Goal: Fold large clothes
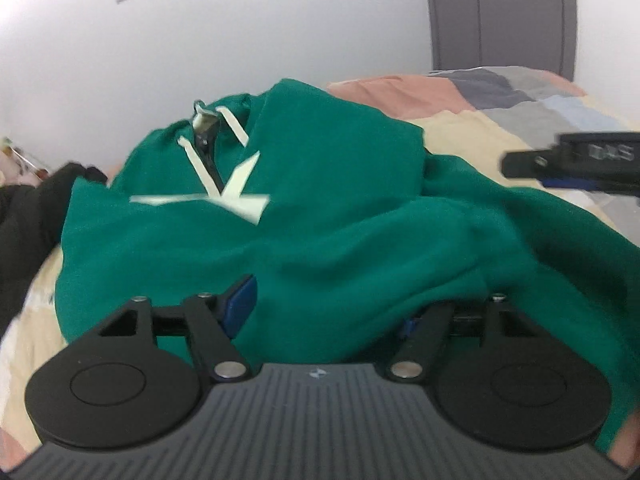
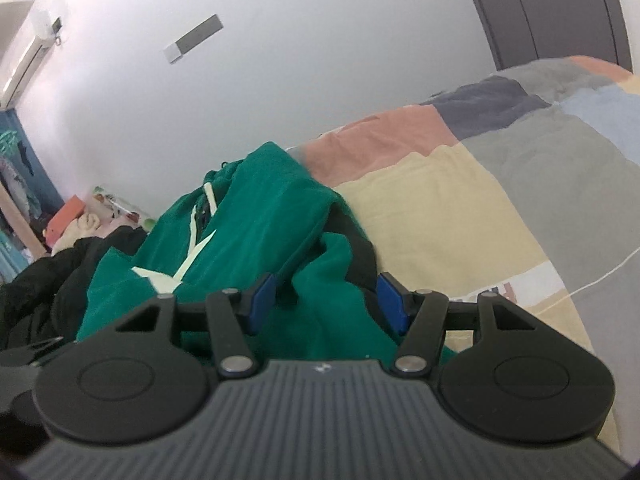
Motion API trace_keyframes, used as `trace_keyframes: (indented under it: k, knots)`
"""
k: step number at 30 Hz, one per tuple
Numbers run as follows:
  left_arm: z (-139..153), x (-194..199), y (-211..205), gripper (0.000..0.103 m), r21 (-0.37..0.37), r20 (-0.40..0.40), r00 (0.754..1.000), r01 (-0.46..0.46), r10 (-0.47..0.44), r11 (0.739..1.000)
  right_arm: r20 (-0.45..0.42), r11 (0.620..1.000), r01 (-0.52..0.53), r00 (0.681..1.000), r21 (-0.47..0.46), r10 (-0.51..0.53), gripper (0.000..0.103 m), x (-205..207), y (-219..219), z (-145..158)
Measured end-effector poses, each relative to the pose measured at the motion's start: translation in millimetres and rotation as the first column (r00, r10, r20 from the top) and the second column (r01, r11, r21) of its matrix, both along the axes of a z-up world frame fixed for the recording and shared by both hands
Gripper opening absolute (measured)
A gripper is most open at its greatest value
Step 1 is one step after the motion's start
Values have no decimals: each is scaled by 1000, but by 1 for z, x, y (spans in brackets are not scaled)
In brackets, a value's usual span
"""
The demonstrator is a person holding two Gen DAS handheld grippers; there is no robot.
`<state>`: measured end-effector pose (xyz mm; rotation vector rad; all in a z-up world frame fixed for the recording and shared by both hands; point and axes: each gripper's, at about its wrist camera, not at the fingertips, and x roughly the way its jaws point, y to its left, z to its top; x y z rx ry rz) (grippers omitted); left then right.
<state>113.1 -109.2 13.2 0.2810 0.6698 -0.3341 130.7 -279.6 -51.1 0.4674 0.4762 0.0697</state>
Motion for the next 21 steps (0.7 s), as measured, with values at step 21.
trace_keyframes:
  k: [21]
  knots:
    - [-59,24,205,65,-688,-264,907,-415,328,595,4,947,-249,967,-202,255,59,0,93,9]
